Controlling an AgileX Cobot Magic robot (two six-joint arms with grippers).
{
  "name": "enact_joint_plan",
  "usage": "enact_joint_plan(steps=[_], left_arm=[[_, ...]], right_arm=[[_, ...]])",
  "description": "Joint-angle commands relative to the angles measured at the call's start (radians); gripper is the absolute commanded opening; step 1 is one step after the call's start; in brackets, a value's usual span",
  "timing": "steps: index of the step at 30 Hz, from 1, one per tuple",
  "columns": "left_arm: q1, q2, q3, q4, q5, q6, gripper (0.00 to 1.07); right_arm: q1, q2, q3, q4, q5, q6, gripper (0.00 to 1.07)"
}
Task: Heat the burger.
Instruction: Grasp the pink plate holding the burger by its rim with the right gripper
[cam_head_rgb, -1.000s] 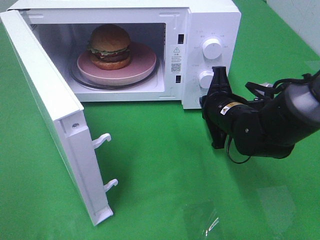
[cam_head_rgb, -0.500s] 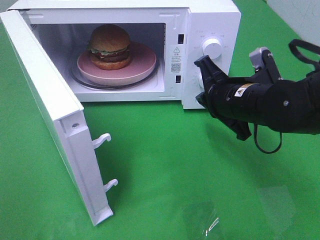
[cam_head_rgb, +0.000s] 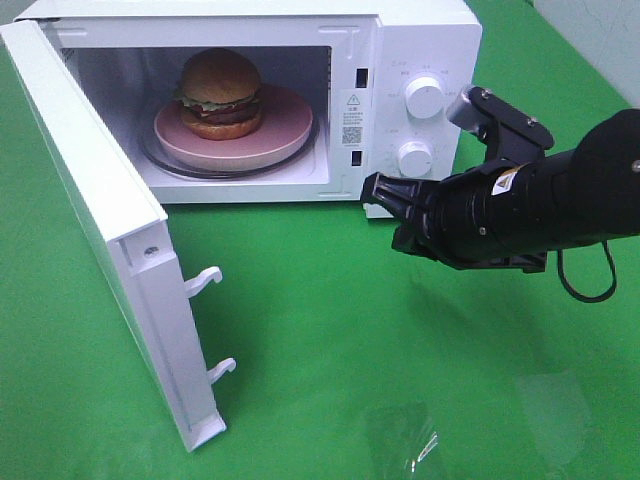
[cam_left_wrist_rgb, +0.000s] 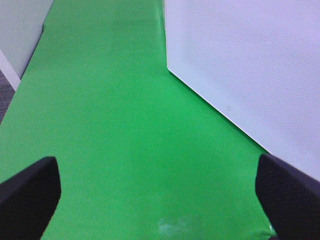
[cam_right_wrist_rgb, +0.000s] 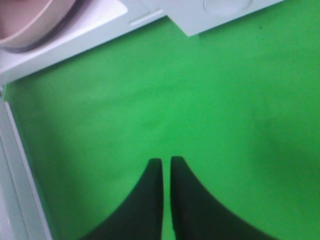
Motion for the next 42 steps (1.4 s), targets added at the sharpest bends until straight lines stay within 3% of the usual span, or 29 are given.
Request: enact_joint_plan(steps=[1,9,13,15,22,28,32,35,39,42], left_arm=[[0.004,-0.006,0.003,-0.003,-0.013,0.000,0.98],[0.004,-0.006,0.003,-0.003,-0.013,0.000,0.98],[0.004,-0.006,0.003,-0.003,-0.013,0.000,0.98],[0.004,-0.006,0.003,-0.003,-0.013,0.000,0.98],[0.004,-0.006,0.003,-0.003,-0.013,0.000,0.98],[0.004,-0.006,0.003,-0.003,-0.013,0.000,0.98],[0.004,-0.006,0.003,-0.003,-0.013,0.000,0.98],[0.004,-0.006,0.003,-0.003,-0.013,0.000,0.98],[0.004,-0.006,0.003,-0.003,-0.013,0.000,0.98],[0.004,-0.006,0.003,-0.003,-0.013,0.000,0.98]], right_arm=[[0.000,-0.057,-0.001,-0.014,0.121,-0.132,0.07],[0.000,-0.093,-0.036,-0.126,0.306,-0.165,0.07],[0.000,-0.093,-0.084,-0.249,0.436,-0.165,0.07],[0.000,-0.093,-0.130,-0.395,0.538,-0.166,0.08],[0.000,-0.093,-0.196,-0.521,0.646,-0.243,0.09],[0.000,-0.093,-0.260,-0.532,0.702,-0.597,0.09],[0.000,-0.093,-0.262,-0.533,0.702,-0.860,0.09],[0.000,-0.093,-0.262,-0.533,0.701,-0.915,0.09],[0.000,-0.093,-0.262,-0.533,0.702,-1.245,0.12],[0.000,-0.093,-0.262,-0.533,0.702,-1.321,0.14]])
